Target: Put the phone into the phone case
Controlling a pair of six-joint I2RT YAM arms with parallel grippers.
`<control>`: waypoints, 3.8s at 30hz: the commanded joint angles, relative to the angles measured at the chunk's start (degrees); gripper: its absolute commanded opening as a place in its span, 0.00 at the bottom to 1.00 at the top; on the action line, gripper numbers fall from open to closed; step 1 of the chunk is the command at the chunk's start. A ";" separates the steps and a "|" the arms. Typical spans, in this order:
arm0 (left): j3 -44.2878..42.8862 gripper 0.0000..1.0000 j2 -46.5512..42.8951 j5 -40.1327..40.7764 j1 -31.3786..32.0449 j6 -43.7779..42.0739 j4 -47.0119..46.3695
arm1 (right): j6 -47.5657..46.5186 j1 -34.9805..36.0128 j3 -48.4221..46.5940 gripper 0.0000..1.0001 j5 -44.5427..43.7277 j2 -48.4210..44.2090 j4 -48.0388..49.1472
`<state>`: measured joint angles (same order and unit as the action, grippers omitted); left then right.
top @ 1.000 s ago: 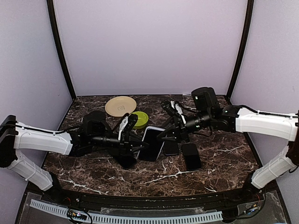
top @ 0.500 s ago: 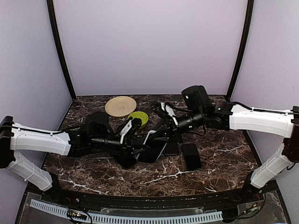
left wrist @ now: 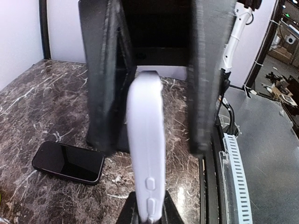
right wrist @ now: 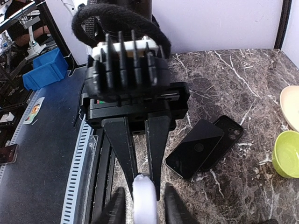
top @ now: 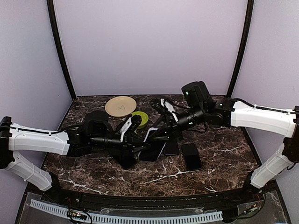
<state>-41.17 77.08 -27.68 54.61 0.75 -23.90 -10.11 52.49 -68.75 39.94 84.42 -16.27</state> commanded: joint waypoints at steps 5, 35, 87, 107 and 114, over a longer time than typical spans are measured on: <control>1.06 0.00 -6.26 1.69 0.15 10.85 -18.76 | 11.83 -1.25 8.26 0.74 -1.09 -5.38 16.86; 1.23 0.39 -7.84 1.23 0.19 0.19 -1.17 | 17.58 -1.78 5.32 0.00 11.14 -7.30 24.66; 1.48 0.70 -10.56 38.63 -6.64 17.97 16.95 | 23.38 -5.18 1.95 0.00 1.45 11.46 2.04; -5.63 0.62 4.58 34.52 -7.17 19.95 27.00 | 26.87 -6.70 -11.58 0.42 -27.80 31.74 -12.27; -5.86 0.62 3.76 36.23 -7.22 18.40 27.82 | 24.61 -0.84 -12.46 0.45 -48.15 26.87 -14.52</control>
<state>-45.08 81.84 7.25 47.62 20.56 2.07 16.60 47.75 -79.92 8.71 115.09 -27.57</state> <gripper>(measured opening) 0.621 0.452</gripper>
